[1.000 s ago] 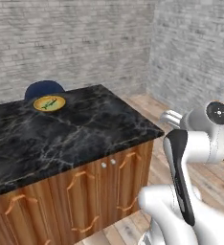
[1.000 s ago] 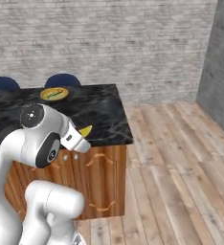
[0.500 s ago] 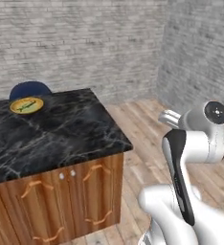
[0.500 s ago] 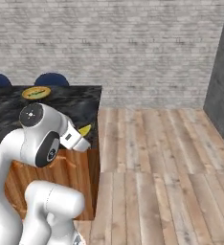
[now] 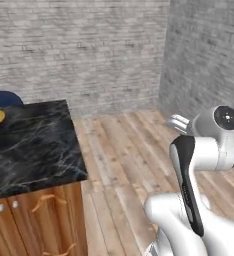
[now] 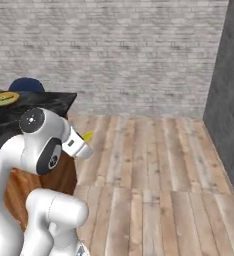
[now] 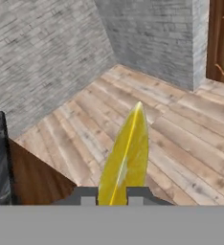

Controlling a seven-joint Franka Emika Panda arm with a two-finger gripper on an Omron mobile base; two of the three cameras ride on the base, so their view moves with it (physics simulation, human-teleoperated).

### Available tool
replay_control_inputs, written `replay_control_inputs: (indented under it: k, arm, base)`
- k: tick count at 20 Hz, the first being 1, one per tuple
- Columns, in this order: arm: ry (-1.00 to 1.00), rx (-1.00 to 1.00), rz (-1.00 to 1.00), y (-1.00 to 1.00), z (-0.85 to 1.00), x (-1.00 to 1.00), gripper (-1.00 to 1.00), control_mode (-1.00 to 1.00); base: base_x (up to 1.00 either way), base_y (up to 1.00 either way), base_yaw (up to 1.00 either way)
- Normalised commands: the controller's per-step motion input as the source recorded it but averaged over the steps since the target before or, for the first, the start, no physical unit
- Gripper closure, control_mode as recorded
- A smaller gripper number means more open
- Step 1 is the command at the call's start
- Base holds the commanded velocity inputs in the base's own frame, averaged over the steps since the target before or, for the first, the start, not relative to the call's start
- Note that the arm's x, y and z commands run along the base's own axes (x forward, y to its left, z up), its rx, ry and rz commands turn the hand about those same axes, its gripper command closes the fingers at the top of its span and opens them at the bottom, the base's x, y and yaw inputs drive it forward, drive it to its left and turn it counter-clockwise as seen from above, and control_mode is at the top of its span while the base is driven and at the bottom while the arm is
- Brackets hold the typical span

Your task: Take the lemon wedge from the fridge and place it on the plate with fish on the dining counter.

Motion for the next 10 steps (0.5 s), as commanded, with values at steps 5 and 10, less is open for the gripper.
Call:
replay_control_inputs:
  k: [5,10]
  arm:
    - [0.0,0.0,0.0,0.0,0.0,0.0,1.0,1.0]
    - [0.0,0.0,0.0,0.0,0.0,0.0,1.0,1.0]
  base:
    - [1.0,-0.81,0.31]
    - [1.0,-0.52,0.4]
